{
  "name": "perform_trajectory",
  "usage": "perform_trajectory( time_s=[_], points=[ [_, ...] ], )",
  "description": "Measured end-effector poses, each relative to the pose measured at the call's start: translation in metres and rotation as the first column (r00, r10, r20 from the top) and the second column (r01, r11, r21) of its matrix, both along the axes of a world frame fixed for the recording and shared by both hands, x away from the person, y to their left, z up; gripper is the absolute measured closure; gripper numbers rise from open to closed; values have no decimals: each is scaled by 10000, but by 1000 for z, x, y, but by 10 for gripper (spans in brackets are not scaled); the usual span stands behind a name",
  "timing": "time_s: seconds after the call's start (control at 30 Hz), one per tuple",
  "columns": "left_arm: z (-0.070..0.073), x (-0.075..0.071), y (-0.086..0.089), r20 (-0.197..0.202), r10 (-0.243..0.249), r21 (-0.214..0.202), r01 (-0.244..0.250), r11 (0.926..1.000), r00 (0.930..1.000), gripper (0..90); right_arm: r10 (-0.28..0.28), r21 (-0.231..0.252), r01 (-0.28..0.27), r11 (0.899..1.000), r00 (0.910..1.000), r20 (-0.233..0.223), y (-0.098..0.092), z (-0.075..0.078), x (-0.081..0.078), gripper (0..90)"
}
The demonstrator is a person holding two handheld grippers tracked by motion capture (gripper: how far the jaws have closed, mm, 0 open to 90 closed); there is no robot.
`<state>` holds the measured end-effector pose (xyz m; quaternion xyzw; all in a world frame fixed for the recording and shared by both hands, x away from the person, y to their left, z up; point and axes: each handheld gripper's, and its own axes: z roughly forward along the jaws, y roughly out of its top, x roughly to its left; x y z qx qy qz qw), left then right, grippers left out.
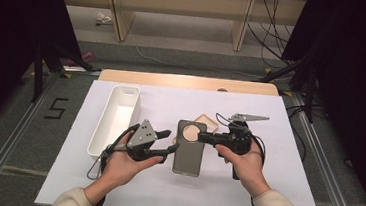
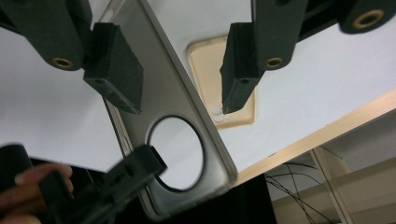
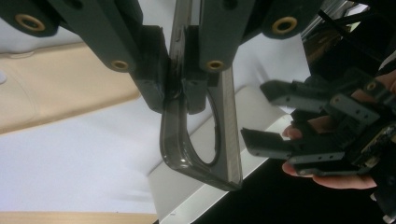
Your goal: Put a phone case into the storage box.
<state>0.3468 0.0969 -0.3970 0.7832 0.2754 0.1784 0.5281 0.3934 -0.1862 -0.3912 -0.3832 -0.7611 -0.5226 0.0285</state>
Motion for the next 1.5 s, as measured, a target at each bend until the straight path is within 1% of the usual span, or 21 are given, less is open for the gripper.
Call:
perform_trajectory(
  time_s=[0.1, 0.27, 0.43, 0.47, 0.57, 0.67, 0.8, 1.03, 1.2, 1.3, 1.37, 1.5],
  points=[
    [2, 3, 0, -133, 276, -326, -281, 9991, 9995, 508, -12, -7, 12, 10000, 10000, 37, 0, 0, 0, 820],
    [8, 9, 0, -331, 533, -892, -561, 9944, 9980, 522, -38, -25, 38, 10000, 9999, 99, 1, 1, -1, 820],
    [14, 11, -4, -208, 573, -1051, -592, 9927, 9981, 548, -34, -44, 34, 10000, 9999, 122, 2, 0, -1, 820],
    [15, 11, -5, -237, 579, -1132, -603, 9917, 9980, 559, -26, -41, 26, 10000, 9999, 134, 2, 1, -2, 820],
    [17, 13, -7, -335, 675, -1194, -710, 9903, 9972, 590, -28, -45, 28, 10000, 9999, 142, 3, 0, -2, 820],
    [16, 16, -9, -512, 903, -1187, -958, 9883, 9946, 606, -33, -45, 34, 10000, 9999, 163, 4, 0, -2, 820],
    [15, 18, -11, -686, 1059, -1211, -1136, 9861, 9920, 630, -25, -33, 26, 10000, 9998, 182, 5, 0, -3, 819],
    [13, 21, -11, -769, 1065, -1178, -1151, 9863, 9913, 661, 27, -62, -25, 10000, 9996, 279, 7, 1, -4, 819],
    [12, 22, -11, -890, 1044, -1202, -1148, 9861, 9905, 707, 10, -60, -8, 10000, 9994, 355, 8, 2, -5, 820],
    [12, 22, -11, -924, 1027, -1278, -1141, 9852, 9904, 744, 36, -75, -33, 10000, 9991, 418, 9, 2, -5, 819],
    [12, 22, -10, -912, 1030, -1285, -1142, 9851, 9905, 750, 45, -122, -40, 9999, 9989, 456, 9, 2, -6, 819],
    [14, 20, -10, -932, 1048, -1485, -1179, 9819, 9901, 778, 23, -145, -15, 9999, 9987, 511, 9, 2, -6, 819]
  ],
)
